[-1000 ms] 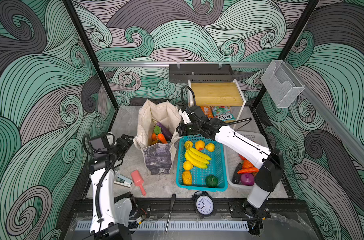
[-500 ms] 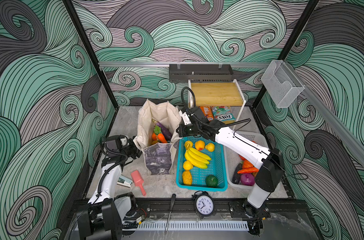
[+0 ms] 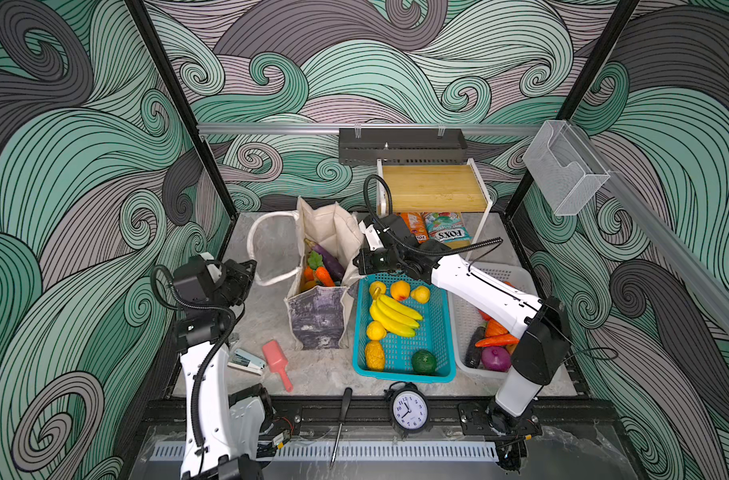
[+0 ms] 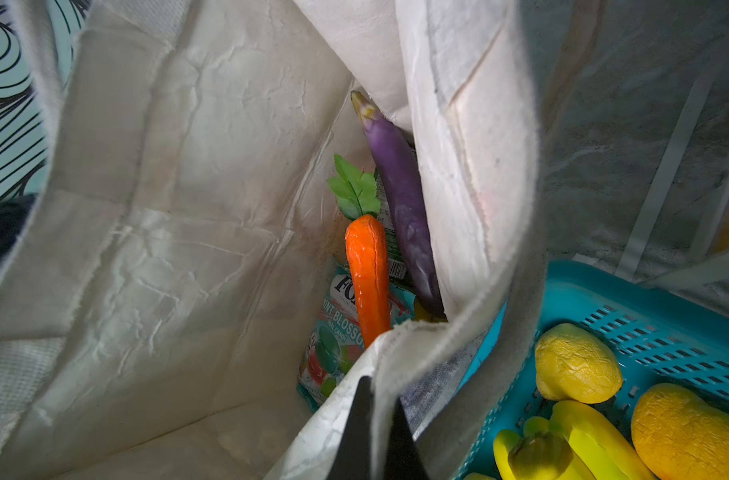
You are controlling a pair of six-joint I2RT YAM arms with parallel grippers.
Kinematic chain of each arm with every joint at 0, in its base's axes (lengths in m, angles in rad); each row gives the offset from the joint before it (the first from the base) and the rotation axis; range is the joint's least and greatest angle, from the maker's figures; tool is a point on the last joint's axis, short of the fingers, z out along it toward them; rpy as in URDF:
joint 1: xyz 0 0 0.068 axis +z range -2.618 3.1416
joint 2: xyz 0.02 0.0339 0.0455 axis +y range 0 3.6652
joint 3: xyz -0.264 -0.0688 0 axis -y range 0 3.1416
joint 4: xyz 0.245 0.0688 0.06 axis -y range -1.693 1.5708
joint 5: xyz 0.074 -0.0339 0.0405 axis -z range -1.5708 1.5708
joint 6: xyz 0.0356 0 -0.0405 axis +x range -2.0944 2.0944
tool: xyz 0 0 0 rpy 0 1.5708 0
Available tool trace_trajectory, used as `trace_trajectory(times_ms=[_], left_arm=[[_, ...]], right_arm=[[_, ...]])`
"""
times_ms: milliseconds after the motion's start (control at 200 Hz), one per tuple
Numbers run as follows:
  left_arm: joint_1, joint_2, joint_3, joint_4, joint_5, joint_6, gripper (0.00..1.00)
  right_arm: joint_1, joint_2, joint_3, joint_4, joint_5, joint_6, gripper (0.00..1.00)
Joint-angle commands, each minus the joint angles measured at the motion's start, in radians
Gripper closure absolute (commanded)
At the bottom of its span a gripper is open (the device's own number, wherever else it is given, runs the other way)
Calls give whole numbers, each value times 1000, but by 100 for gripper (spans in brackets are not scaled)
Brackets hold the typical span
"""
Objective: Place the food into the grocery bag and tie it
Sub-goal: 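Grasp the white bag handle with the left gripper and lift it upward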
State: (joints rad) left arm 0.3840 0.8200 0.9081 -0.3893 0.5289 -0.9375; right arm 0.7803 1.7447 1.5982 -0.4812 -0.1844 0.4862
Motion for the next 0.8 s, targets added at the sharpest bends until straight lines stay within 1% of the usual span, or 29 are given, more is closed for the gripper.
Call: trace_trajectory(times_ms=[0, 100, 265, 415, 435, 485, 500, 535, 625, 645, 725, 796], left_arm=[[4, -4, 87, -55, 15, 96, 98], [1, 36, 149, -21, 81, 77, 92], [-33, 142, 237, -44, 148, 132, 77], [-93, 169, 278, -112, 95, 202, 78], [-102, 168, 278, -107, 89, 206, 76], [-125, 179, 281, -107, 82, 217, 69], [-131, 182, 281, -109, 81, 219, 68], [-140, 192, 282, -116, 85, 226, 70], [-149, 194, 287, -142, 66, 248, 85], [-149, 191, 289, -144, 59, 254, 87], [-149, 175, 324, -179, 9, 288, 88], [-148, 173, 376, -222, -11, 320, 89]], right_arm=[[0, -5, -5, -13, -17, -3, 100], [10, -4, -9, 5, -14, 0, 100], [22, 8, 14, 3, -21, 1, 100], [26, 13, 24, 1, -25, 9, 100], [27, 13, 26, 3, -25, 9, 100], [30, 13, 28, 5, -25, 8, 100], [31, 14, 28, 7, -24, 8, 100], [34, 15, 30, 4, -26, 7, 100], [36, 16, 36, -9, -27, 3, 100], [36, 14, 36, -9, -25, 3, 100], [40, 15, 43, -24, -1, -7, 100], [53, 32, 84, -83, 24, -35, 100]])
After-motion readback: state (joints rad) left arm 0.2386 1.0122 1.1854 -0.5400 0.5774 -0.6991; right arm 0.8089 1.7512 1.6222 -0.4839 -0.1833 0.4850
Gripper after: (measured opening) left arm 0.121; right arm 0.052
